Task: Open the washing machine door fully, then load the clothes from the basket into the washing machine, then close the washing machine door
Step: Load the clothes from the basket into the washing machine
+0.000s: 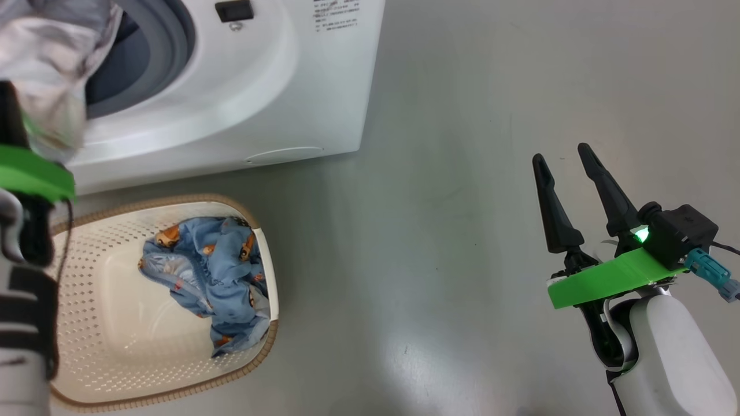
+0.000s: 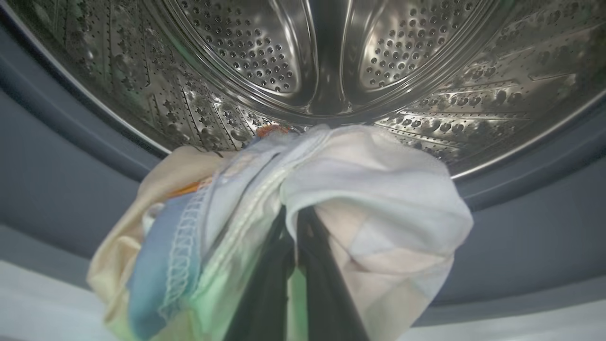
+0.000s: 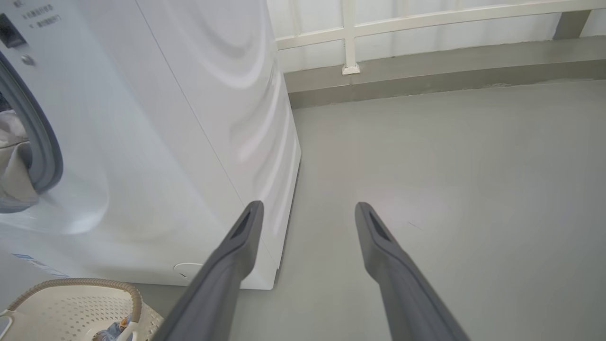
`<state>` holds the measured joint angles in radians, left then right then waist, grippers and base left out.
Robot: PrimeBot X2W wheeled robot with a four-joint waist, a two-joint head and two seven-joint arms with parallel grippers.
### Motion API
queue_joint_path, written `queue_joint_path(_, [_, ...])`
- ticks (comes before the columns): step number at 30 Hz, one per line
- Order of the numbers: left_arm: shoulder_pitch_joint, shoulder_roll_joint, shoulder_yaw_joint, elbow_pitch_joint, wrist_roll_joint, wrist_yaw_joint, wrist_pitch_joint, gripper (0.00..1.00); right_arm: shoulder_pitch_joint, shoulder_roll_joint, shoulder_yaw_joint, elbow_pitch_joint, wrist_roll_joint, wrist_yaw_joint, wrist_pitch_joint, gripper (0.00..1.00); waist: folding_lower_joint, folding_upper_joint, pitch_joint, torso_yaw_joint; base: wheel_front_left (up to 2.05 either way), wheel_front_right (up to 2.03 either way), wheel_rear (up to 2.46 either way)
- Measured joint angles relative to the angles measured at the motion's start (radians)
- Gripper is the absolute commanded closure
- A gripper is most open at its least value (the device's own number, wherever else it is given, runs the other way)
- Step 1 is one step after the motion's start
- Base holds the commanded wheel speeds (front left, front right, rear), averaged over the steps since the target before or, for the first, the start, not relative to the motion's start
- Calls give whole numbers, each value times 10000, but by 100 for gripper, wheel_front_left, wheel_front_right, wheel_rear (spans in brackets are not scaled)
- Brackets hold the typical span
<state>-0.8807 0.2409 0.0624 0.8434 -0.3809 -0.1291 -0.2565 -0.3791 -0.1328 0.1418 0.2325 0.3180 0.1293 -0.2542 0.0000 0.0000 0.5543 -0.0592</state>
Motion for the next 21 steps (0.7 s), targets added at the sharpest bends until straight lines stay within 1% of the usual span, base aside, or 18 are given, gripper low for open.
queue_joint_path(10, [-1711,372,-263,771,71,0,0,100,-229,52,50,-35,-2,0,0,0,0,0,297,-186,0,0,0])
queue_joint_path(21, [-3250,698,-1411,2449,-36,0,0,100,-233,117,207,-35,-2,0,0,0,0,0,503,-396,0,0,0])
